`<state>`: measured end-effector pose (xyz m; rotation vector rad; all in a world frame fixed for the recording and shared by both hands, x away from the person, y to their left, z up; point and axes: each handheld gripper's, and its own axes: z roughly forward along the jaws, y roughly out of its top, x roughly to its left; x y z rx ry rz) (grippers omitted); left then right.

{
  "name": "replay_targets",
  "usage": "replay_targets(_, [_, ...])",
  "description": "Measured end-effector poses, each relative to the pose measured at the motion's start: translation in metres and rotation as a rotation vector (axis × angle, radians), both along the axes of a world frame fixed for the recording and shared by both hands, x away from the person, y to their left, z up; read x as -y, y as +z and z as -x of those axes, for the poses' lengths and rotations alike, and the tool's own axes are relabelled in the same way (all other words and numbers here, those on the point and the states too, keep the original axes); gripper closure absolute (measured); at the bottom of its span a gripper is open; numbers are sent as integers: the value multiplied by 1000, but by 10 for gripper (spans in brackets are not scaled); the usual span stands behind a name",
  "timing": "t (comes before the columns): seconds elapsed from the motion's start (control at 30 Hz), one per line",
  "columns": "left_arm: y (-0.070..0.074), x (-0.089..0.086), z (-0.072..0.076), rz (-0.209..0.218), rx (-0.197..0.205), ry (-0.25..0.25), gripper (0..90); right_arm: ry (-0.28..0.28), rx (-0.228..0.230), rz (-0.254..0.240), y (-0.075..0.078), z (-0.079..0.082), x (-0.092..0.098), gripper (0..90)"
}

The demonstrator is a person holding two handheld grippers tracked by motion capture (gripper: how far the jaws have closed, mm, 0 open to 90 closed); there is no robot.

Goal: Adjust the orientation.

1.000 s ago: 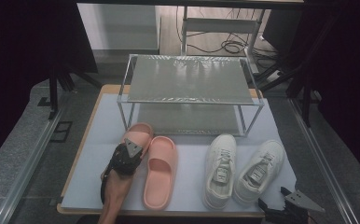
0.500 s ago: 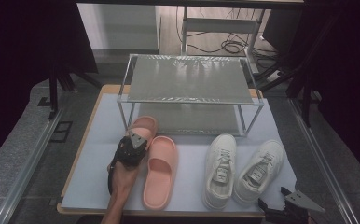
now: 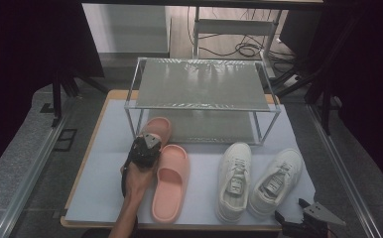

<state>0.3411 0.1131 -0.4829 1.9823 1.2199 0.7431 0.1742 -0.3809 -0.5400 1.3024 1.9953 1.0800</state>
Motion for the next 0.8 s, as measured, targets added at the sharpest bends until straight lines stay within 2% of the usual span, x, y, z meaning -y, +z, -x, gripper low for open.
replay_targets(0.13, [-1, 1, -4, 35, -10, -6, 837, 0, 0, 0, 0, 0, 0, 0])
replay_targets(0.43, [0, -2, -3, 41, -10, -22, 797, 0, 0, 0, 0, 0, 0, 0])
replay_targets(0.6, [5, -5, 5, 64, -8, -33, 727, 0, 0, 0, 0, 0, 0, 0])
replay_targets(0.8, [9, -16, 25, 80, -8, -41, 678, 0, 1, 0, 0, 0, 0, 0])
